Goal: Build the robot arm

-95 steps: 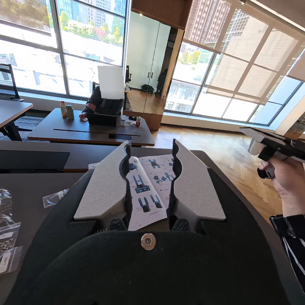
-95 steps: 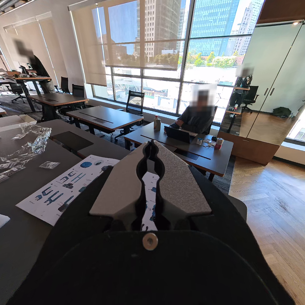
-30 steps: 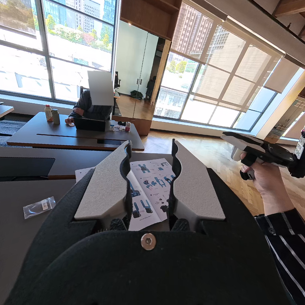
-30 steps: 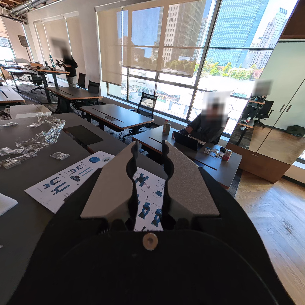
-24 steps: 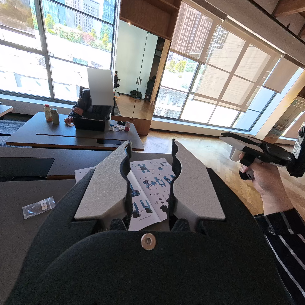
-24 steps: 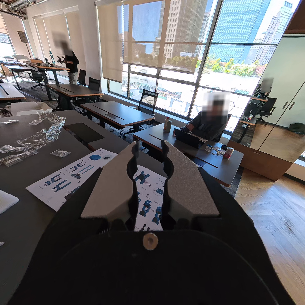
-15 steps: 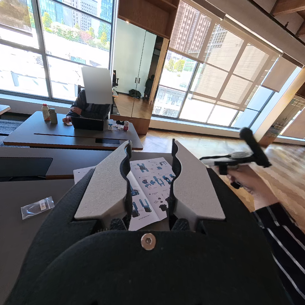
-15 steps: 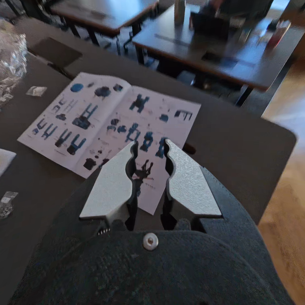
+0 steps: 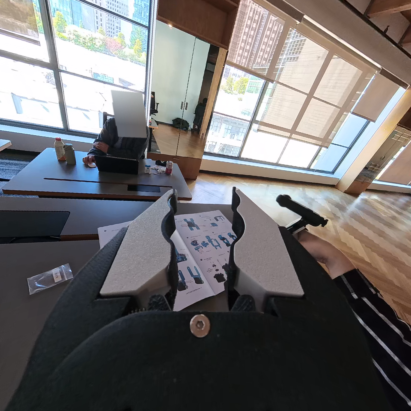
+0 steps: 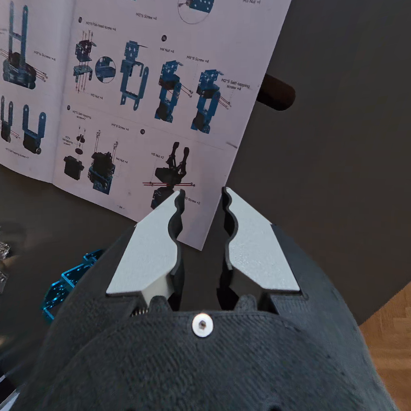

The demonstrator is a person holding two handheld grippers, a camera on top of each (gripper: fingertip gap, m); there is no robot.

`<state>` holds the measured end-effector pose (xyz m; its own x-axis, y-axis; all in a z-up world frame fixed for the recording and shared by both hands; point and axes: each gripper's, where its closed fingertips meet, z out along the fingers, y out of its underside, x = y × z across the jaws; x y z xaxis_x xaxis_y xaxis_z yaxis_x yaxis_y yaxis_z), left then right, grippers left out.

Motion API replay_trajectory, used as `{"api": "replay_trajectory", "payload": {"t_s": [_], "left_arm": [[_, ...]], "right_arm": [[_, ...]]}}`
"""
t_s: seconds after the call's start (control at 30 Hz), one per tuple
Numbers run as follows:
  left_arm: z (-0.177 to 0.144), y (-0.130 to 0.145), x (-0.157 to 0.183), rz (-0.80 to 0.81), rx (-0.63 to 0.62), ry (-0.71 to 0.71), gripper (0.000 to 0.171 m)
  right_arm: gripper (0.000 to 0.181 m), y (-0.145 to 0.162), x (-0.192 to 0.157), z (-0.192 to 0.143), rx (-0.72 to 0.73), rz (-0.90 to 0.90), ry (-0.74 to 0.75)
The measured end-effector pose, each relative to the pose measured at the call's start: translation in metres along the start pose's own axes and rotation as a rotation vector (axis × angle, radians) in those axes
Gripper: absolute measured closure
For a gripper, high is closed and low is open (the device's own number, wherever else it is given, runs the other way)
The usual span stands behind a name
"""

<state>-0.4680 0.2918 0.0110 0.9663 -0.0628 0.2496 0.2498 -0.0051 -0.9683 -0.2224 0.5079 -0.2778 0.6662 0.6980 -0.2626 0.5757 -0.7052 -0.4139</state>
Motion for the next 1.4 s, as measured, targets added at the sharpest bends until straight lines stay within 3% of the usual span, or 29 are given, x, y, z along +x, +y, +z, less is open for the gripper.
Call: {"api": "replay_trajectory", "payload": {"t_s": [0.63,0.7,0.8,0.87,0.93,1.03,1.1,1.17,1.27,1.33,1.4], "left_arm": [[-0.001,0.000,0.001,-0.007,-0.003,0.013,0.123],[-0.002,0.000,0.001,-0.009,-0.005,0.019,0.123],[-0.011,-0.004,-0.006,-0.011,-0.005,0.011,0.122],[-0.023,-0.010,-0.016,-0.018,0.011,-0.013,0.122],[-0.040,-0.020,-0.029,-0.025,0.043,-0.050,0.123],[-0.066,-0.031,-0.049,-0.030,0.086,-0.108,0.123],[-0.081,-0.037,-0.061,-0.038,0.113,-0.140,0.123],[-0.092,-0.041,-0.069,-0.055,0.138,-0.152,0.123],[-0.100,-0.044,-0.072,-0.072,0.153,-0.135,0.123],[-0.104,-0.044,-0.074,-0.076,0.159,-0.136,0.123],[-0.106,-0.046,-0.074,-0.081,0.167,-0.130,0.123]], "right_arm": [[0.147,0.013,-0.002,0.003,-0.070,0.016,-0.022],[0.147,0.006,0.001,-0.006,-0.034,0.003,0.017],[0.152,-0.024,-0.012,-0.038,0.139,-0.057,0.050],[0.155,-0.053,-0.050,-0.074,0.319,-0.154,0.021],[0.157,-0.067,-0.123,-0.111,0.478,-0.317,-0.106],[0.160,-0.045,-0.250,-0.127,0.537,-0.537,-0.384],[0.165,-0.008,-0.319,-0.096,0.399,-0.697,-0.517],[0.167,0.024,-0.360,-0.046,0.245,-0.850,-0.503],[0.169,0.052,-0.389,0.019,0.114,-1.053,-0.390],[0.171,0.048,-0.390,0.050,0.101,-1.154,-0.268],[0.172,0.051,-0.395,0.068,0.067,-1.217,-0.270]]}}
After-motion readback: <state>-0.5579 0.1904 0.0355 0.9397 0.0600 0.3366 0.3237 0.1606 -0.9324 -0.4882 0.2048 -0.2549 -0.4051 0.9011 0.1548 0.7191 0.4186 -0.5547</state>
